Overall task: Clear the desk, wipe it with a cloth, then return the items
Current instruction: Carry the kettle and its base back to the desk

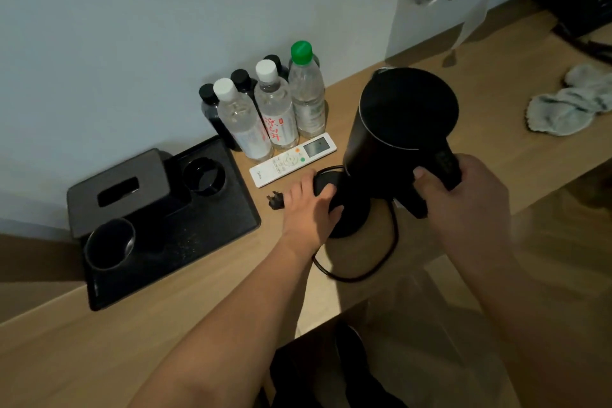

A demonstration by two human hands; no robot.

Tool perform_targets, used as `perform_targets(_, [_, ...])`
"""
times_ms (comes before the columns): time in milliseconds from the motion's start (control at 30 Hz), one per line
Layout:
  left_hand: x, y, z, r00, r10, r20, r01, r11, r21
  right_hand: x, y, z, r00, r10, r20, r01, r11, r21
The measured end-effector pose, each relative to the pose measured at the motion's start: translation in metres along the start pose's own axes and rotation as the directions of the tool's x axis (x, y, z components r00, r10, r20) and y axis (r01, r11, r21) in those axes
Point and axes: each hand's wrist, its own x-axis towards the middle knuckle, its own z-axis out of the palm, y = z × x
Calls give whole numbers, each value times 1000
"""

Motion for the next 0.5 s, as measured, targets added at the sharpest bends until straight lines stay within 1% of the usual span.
perform_targets(67, [-10, -5, 3, 999, 49, -2, -49, 995, -88, 1, 1, 4, 999, 27, 42, -27, 1000, 1])
perform_targets(133, [-19, -10, 7, 998, 36, 42, -27, 980, -197, 4, 4, 7, 997, 22, 68, -22, 1000, -1])
perform_targets(200, [-21, -13, 9, 997, 23, 68, -5, 969, -247, 6, 3, 8, 995, 25, 95, -24, 1000, -11])
perform_targets(267, [-18, -18, 9, 996, 9, 87, 14, 963, -270, 6, 3, 9, 992, 36, 121, -32, 999, -37])
perform_targets(333, [-11, -26, 8, 991, -30, 134, 66, 959, -277, 4, 3, 8, 989, 37, 144, -30, 998, -46])
perform_targets(433, [-6, -36, 9, 972, -76, 220, 126, 967, -223, 1, 2, 9, 980, 46, 193, -41, 999, -32])
perform_targets(500, [-8, -39, 9, 972, -85, 218, 133, 968, -213, -1, -1, 11, 974, 45, 222, -37, 998, -40])
